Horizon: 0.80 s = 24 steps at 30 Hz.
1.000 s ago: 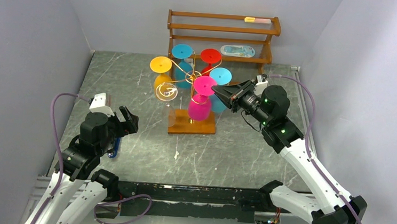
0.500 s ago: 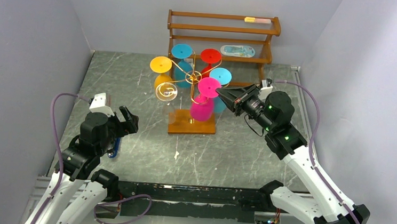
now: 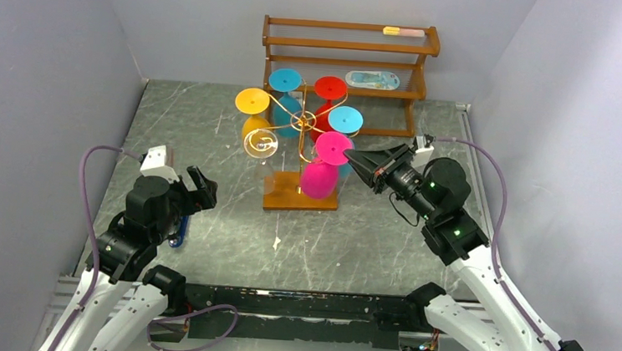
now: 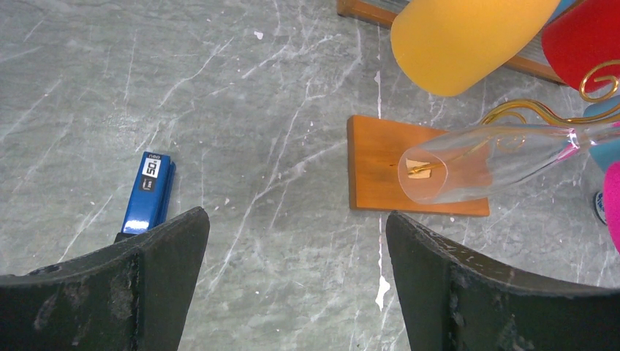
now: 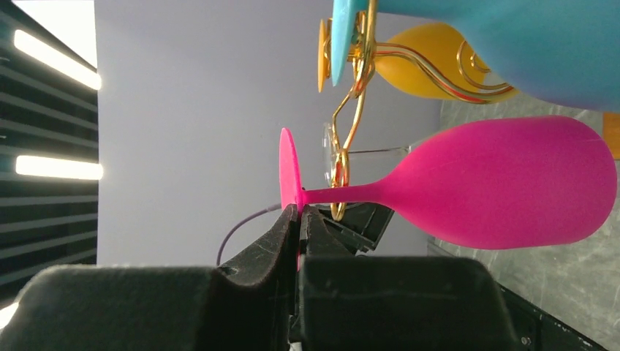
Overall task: Take the wine glass off the wine glass rack
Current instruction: Pick up the wine glass from the wine rack, then place the wine glass at the center of the board.
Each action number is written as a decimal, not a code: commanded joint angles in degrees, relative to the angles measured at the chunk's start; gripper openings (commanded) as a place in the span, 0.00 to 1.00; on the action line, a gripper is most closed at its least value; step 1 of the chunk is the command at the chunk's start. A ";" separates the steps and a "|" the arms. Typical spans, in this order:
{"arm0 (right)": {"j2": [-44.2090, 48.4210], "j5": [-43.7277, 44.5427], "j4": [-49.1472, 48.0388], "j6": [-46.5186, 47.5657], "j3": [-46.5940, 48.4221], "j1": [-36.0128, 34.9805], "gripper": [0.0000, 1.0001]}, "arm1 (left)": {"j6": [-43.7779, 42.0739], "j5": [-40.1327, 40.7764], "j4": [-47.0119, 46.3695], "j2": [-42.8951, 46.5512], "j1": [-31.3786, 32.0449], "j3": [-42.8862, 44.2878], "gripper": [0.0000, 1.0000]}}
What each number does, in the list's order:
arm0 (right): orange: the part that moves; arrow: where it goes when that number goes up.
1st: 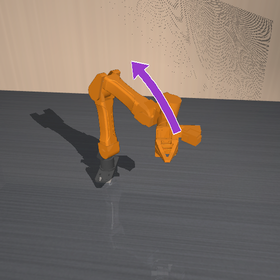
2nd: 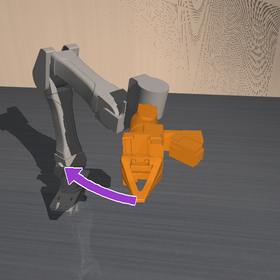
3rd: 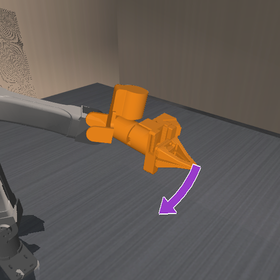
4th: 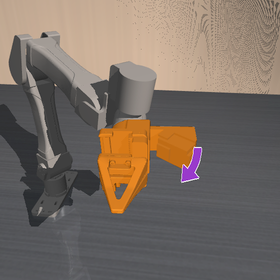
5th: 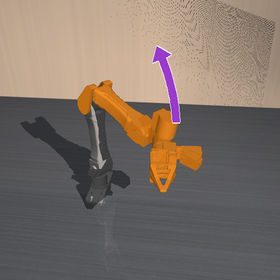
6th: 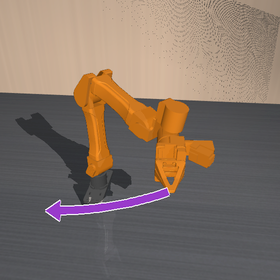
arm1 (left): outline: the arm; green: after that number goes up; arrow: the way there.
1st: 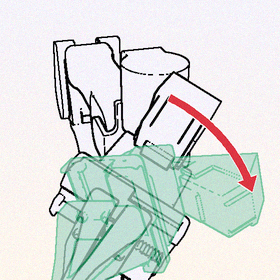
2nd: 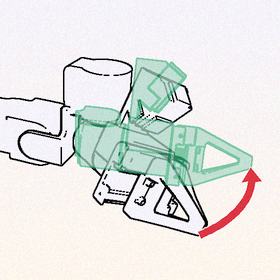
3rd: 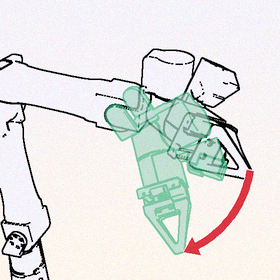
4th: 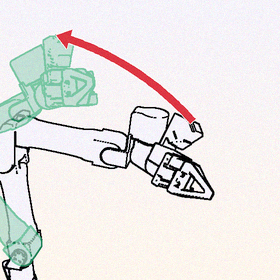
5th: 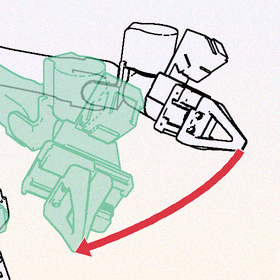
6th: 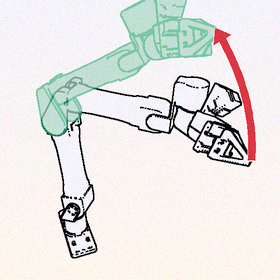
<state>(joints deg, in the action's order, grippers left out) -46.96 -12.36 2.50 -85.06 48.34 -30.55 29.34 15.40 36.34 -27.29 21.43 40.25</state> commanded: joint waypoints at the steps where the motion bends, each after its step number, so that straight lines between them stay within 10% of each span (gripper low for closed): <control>1: 1.77 -0.83 0.91 0.26 -0.62 -0.13 0.00 | -0.25 -0.02 0.08 0.11 -0.60 0.53 0.95; 11: 8.08 -10.64 5.91 12.70 -7.66 -0.19 0.00 | -0.18 -10.51 1.22 1.68 -0.64 2.18 0.97; 24: 19.14 -5.69 9.70 30.12 -17.39 -0.13 0.00 | 5.89 -50.79 -6.43 4.92 -0.60 -8.12 0.94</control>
<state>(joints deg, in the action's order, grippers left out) -30.26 -19.46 14.79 -61.19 32.64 -30.55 34.41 -19.57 34.50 -22.02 21.21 34.33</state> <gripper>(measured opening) 0.037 0.946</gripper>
